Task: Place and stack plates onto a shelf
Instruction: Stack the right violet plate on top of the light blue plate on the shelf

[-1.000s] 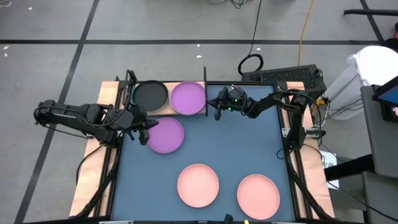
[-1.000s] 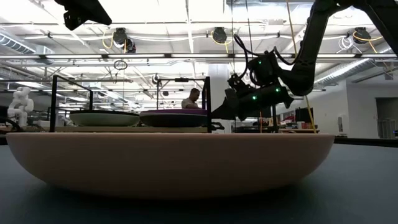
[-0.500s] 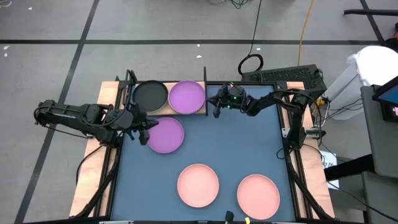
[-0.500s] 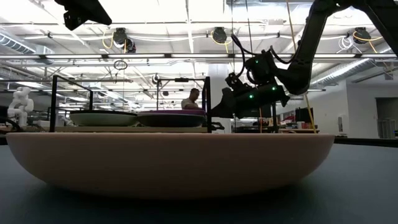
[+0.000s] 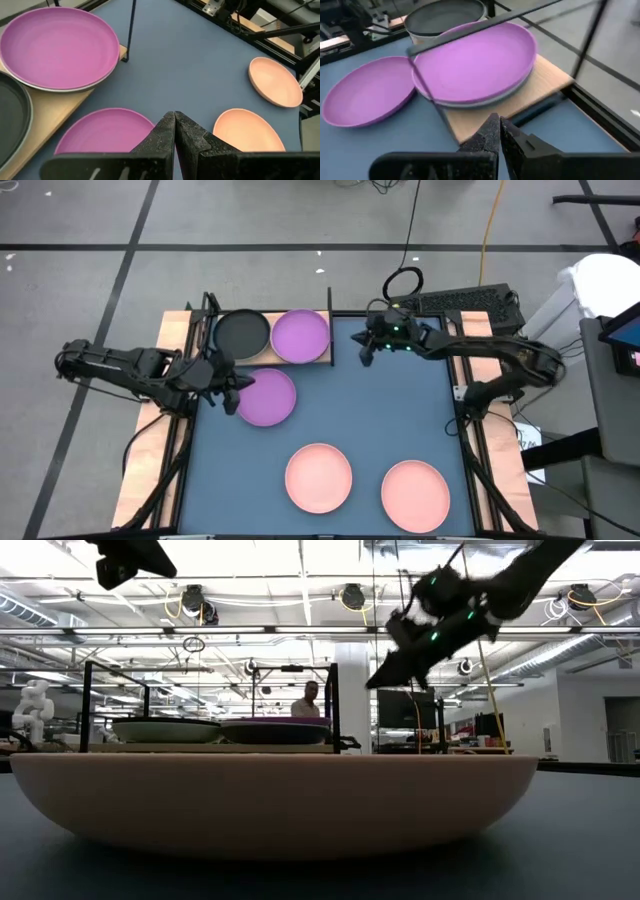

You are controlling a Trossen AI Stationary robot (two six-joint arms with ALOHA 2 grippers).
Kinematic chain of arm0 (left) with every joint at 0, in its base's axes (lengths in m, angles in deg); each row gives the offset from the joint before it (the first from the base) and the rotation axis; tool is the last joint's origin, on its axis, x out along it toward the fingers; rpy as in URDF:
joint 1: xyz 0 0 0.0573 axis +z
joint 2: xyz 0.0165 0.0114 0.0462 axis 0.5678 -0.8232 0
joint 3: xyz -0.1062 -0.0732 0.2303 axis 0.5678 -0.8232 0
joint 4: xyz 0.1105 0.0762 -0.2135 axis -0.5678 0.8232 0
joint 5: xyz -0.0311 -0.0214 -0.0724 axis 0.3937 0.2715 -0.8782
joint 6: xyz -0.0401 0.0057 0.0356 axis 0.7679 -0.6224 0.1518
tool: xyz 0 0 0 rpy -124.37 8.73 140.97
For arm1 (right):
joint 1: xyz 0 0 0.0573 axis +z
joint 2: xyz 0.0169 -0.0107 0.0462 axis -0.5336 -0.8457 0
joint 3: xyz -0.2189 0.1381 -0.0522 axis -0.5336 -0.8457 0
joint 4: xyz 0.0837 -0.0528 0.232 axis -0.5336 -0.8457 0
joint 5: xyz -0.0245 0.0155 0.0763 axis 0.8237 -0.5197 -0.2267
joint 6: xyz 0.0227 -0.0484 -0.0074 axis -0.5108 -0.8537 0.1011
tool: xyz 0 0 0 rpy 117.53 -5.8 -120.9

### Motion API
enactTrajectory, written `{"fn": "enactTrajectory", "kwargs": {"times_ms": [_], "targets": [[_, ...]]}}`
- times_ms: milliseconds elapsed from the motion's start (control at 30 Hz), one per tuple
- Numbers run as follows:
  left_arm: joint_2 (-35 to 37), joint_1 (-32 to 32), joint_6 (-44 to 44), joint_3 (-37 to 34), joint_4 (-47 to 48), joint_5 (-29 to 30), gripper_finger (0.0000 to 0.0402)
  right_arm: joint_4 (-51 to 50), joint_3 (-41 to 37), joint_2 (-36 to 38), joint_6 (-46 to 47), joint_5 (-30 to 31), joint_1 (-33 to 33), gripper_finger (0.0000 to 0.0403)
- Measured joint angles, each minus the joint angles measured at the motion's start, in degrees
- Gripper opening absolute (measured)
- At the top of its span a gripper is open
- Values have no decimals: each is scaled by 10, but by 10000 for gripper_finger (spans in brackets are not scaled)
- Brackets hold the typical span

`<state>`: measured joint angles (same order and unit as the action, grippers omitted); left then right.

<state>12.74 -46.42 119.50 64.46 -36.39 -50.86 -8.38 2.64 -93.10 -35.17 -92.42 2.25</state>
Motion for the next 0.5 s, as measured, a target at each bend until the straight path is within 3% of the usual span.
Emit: {"fn": "enactTrajectory", "kwargs": {"times_ms": [200,500], "targets": [[0,-17,2,0,0,-1,12,-88,0,99,39,80,64,0],[0,-25,-22,0,3,-2,12,-19,0,37,43,181,189,0]]}}
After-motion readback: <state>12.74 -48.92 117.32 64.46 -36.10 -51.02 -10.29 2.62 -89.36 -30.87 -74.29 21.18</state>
